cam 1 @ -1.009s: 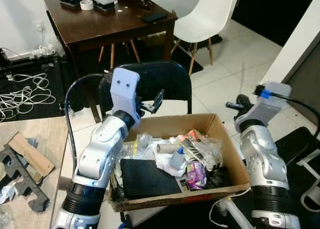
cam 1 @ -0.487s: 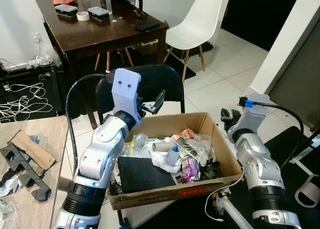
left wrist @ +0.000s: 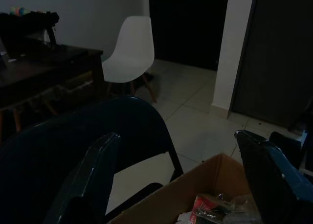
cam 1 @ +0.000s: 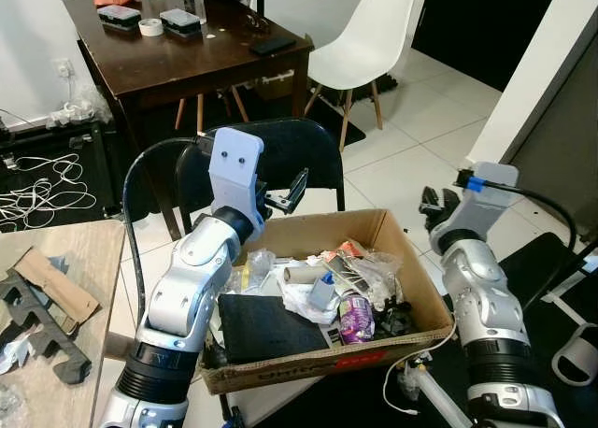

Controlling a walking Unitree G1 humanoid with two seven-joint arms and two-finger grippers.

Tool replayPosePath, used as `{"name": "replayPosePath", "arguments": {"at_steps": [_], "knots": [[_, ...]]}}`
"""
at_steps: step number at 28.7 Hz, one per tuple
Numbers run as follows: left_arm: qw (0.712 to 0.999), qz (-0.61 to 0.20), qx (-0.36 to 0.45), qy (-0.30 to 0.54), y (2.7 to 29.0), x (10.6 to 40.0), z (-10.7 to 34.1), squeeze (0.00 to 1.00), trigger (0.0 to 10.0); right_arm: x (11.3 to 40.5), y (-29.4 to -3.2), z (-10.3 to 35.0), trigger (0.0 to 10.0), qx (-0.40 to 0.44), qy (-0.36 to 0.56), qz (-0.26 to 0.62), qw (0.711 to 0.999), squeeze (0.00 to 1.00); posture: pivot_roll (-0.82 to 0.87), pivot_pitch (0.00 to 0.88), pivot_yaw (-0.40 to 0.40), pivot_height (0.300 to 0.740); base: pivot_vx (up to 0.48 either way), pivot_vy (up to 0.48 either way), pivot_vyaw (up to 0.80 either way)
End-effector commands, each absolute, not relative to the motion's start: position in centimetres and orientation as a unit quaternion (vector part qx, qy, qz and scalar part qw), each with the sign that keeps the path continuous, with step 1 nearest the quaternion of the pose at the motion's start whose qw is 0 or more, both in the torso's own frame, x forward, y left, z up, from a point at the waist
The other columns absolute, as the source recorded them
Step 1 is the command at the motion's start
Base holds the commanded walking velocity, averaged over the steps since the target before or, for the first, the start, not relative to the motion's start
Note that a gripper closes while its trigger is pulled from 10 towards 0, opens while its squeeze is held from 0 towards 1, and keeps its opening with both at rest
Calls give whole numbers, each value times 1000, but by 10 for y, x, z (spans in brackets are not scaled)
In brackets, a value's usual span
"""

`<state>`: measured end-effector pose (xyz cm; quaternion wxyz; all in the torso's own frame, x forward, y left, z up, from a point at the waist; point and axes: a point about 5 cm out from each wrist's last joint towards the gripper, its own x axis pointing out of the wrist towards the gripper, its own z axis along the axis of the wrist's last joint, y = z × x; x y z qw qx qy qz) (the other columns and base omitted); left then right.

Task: Picking trash to rubbish bin

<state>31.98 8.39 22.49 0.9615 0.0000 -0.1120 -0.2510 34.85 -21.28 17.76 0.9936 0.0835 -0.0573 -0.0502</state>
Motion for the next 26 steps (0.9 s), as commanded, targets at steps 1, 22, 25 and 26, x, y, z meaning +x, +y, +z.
{"name": "replayPosePath", "arguments": {"at_steps": [1, 22, 25, 26], "knots": [[964, -244, 9, -108, 86, 320, 223, 0, 10000, 345, -206, 180, 10000, 86, -71, -34, 993, 0, 0, 144, 16, 740, 0, 0, 0], [964, -241, -20, -113, 88, 320, 226, 0, 10000, 345, -199, 181, 10000, 98, -79, -23, 992, 0, 0, 145, 17, 740, -72, 0, 0], [963, -243, -20, -113, 88, 319, 226, 0, 10000, 345, -199, 181, 10000, 98, -79, -22, 992, 0, 0, 145, 17, 740, -369, 0, 0], [963, -243, -21, -114, 87, 319, 226, 0, 10000, 345, -199, 181, 10000, 98, -79, -22, 992, 0, -2, 145, 13, 740, -394, 0, 0]]}}
